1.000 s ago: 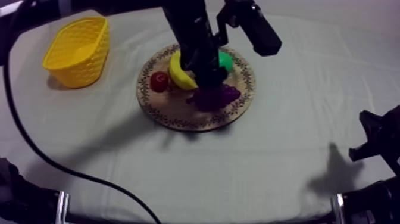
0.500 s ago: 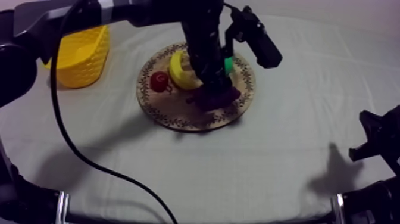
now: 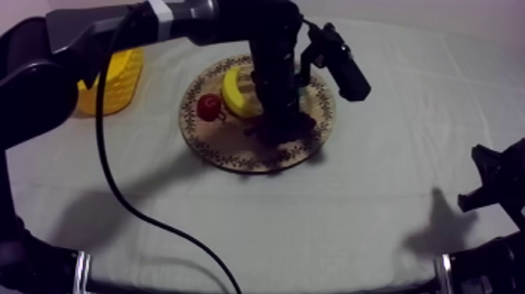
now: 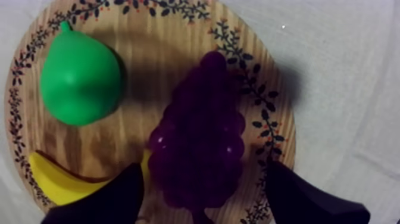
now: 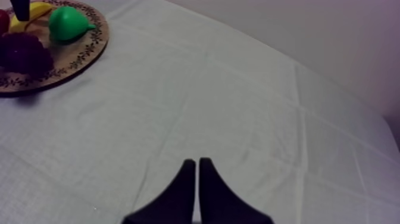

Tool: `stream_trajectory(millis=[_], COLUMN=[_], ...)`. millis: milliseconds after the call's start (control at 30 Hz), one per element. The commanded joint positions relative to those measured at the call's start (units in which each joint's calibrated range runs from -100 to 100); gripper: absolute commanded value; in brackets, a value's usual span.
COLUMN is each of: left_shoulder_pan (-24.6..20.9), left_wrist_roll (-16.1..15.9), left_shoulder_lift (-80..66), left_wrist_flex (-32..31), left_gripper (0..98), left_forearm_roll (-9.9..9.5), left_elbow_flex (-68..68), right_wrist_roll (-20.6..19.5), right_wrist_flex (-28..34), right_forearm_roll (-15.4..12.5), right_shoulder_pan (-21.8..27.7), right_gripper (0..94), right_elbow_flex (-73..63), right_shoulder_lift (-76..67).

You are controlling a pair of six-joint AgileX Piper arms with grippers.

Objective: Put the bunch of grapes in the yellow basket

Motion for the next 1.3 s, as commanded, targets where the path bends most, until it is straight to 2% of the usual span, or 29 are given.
stream_trajectory(millis=[0, 467, 567, 900, 1267], left_shoulder_pan=[0.02, 0.47, 0.48, 0.37, 0.48], left_wrist_roll=[-0.09, -0.13, 0.17, 0.69, 0.98], left_shoulder_lift=[0.76, 6.71, 7.65, 8.09, 4.84], left_wrist_flex=[0.44, 3.66, 4.24, 3.07, 1.13], left_gripper=[77.4, 74.4, 69.6, 44.9, 41.4], left_forearm_roll=[0.03, -0.60, -0.77, -1.08, -1.24], left_elbow_flex=[-0.57, -6.56, -7.22, -7.95, -5.27], right_wrist_roll=[-0.04, -0.04, -0.04, -0.04, -0.04], right_wrist_flex=[-0.01, -0.01, -0.01, -0.01, -0.01], right_forearm_roll=[-0.01, -0.01, -0.01, -0.01, -0.01], right_shoulder_pan=[-0.01, -0.01, -0.01, -0.01, -0.01], right_gripper=[0.3, 0.3, 0.3, 0.3, 0.3], right_elbow_flex=[0.00, 0.00, 0.00, 0.00, 0.00], right_shoulder_lift=[0.00, 0.00, 0.00, 0.00, 0.00])
